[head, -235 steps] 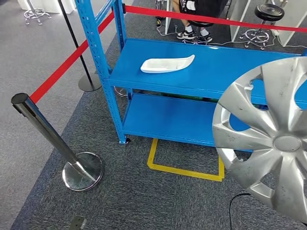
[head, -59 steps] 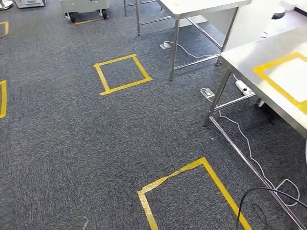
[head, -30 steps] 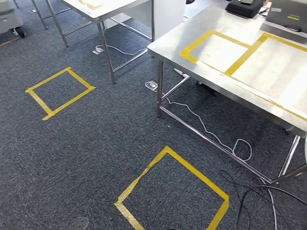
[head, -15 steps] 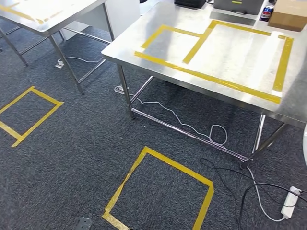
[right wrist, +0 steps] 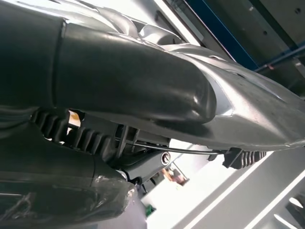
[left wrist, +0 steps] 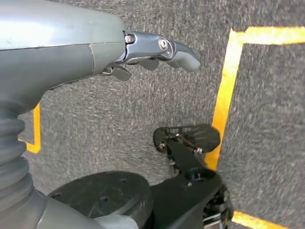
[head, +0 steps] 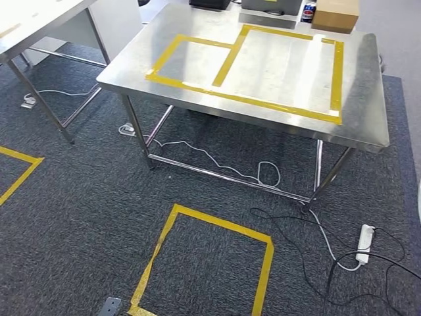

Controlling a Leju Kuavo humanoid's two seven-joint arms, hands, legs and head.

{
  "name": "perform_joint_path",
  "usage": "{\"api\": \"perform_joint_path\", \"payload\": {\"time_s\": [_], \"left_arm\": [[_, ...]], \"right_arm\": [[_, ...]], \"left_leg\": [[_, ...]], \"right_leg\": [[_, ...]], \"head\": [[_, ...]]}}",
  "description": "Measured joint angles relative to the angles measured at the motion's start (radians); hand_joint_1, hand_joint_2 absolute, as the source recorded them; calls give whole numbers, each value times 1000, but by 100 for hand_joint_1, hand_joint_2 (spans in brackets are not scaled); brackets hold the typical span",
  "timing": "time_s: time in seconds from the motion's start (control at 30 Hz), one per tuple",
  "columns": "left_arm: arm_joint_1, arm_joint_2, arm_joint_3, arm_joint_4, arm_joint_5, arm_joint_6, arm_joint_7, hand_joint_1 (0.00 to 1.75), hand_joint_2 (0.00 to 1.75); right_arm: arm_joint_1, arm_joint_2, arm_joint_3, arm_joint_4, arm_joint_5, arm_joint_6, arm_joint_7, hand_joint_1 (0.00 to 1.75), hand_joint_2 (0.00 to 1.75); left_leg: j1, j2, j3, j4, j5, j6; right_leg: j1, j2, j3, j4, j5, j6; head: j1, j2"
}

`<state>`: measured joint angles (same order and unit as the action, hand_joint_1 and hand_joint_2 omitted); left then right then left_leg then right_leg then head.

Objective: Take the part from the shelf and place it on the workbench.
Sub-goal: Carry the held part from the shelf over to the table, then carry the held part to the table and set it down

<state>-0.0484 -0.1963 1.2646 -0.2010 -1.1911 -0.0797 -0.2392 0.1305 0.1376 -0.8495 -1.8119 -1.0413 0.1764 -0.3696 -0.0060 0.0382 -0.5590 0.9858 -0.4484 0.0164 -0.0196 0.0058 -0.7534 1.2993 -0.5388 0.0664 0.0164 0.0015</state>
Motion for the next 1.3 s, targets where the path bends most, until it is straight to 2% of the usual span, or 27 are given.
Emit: {"api": "perform_joint_path", "payload": {"time_s": [0.03,0.1,0.13,0.17,0.27,0.33,0.4,0.43,0.47,0.5,0.53,0.6,0.67,0.73,0.8,1.0,1.17,1.23,1.3], "left_arm": [[0,-1,0,0,0,0,0,0,175],[-1,-3,0,0,0,0,0,0,175],[-3,-3,0,0,0,0,0,0,175],[-5,-3,0,0,-1,0,0,0,175],[-8,-3,0,0,-1,0,0,0,175],[-9,-3,0,0,-1,0,0,0,175],[-7,-3,0,0,-1,0,-1,0,175],[-6,-4,0,0,-1,0,-1,0,175],[-4,-4,0,0,-1,0,-1,0,175],[-2,-4,0,0,-1,0,-1,0,175],[0,-4,0,0,-1,0,-1,0,175],[0,-4,0,0,-1,0,-1,0,175],[-2,-4,0,0,-2,0,-1,0,175],[-3,-6,0,0,-3,1,-1,0,175],[-3,-7,0,0,-9,2,-2,0,175],[-2,-6,0,0,-15,-13,-20,0,175],[-5,-29,3,0,0,34,-38,0,175],[-6,-39,4,0,0,41,-41,0,175],[-5,-45,6,0,0,42,-44,0,175]], "right_arm": [[-1,0,0,1,0,-1,2,175,0],[-1,0,0,3,-6,-5,12,175,0],[-1,0,0,4,-9,-7,19,175,0],[1,0,0,6,-12,-9,26,175,0],[8,0,-1,13,-15,-9,35,175,0],[9,0,-1,15,-14,-9,36,175,0],[9,0,-1,15,-14,-9,37,175,0],[8,0,-1,15,-14,-9,37,175,0],[8,0,-1,15,-14,-9,37,175,0],[8,0,-1,16,-14,-9,37,175,0],[8,0,-1,16,-14,-9,37,175,0],[8,0,-1,17,-14,-9,37,175,0],[8,0,-1,17,-14,-9,37,175,0],[8,0,-1,17,-14,-8,37,175,0],[7,0,-1,17,-11,-5,39,175,0],[2,0,-1,17,-2,-1,41,175,0],[1,0,-1,19,-1,-2,41,175,0],[0,-1,-1,21,-1,-2,42,175,0],[-2,-1,-1,22,-1,-1,42,175,0]], "left_leg": [[1,10,3,1,-2,-3],[1,26,8,5,-10,-13],[-1,30,10,8,-15,-19],[-3,34,11,11,-18,-25],[-5,36,13,13,-20,-35],[-2,13,-1,46,-46,-45],[1,-16,-55,155,-105,-53],[1,-23,-91,224,-133,-54],[1,-27,-120,277,-147,-54],[1,-29,-134,298,-142,-52],[1,-30,-129,280,-118,-48],[0,-36,-74,162,-46,-37],[-1,-43,-23,50,-8,-30],[-1,-44,-11,15,-4,-36],[-1,-44,-12,13,0,-39],[-8,-45,-14,14,1,-16],[-20,-45,-17,12,-1,3],[-20,-45,-14,5,-8,16],[-17,-44,0,-1,-19,27]], "right_leg": [[-1,-4,20,-32,23,3],[-2,-16,95,-160,77,7],[-3,-20,127,-213,93,3],[-2,-21,145,-243,97,-3],[-1,-11,146,-249,94,-27],[-3,-7,145,-249,95,-39],[-4,-4,144,-250,96,-46],[-4,-2,143,-250,97,-48],[-3,2,142,-250,97,-49],[-3,6,142,-250,97,-49],[-2,11,143,-250,97,-49],[-2,19,144,-250,98,-47],[1,26,141,-248,99,-41],[5,29,137,-249,98,-45],[4,29,139,-257,102,-47],[-2,27,149,-278,116,-18],[-15,28,150,-282,123,2],[-16,27,149,-276,129,11],[-15,18,133,-241,115,12]], "head": [[0,0],[0,0],[-1,0],[-1,0],[-2,0],[-3,0],[-4,0],[-4,0],[-4,0],[-4,0],[-4,0],[-4,0],[-4,0],[-4,0],[-4,0],[-4,0],[-4,0],[-4,0],[-2,0]]}}
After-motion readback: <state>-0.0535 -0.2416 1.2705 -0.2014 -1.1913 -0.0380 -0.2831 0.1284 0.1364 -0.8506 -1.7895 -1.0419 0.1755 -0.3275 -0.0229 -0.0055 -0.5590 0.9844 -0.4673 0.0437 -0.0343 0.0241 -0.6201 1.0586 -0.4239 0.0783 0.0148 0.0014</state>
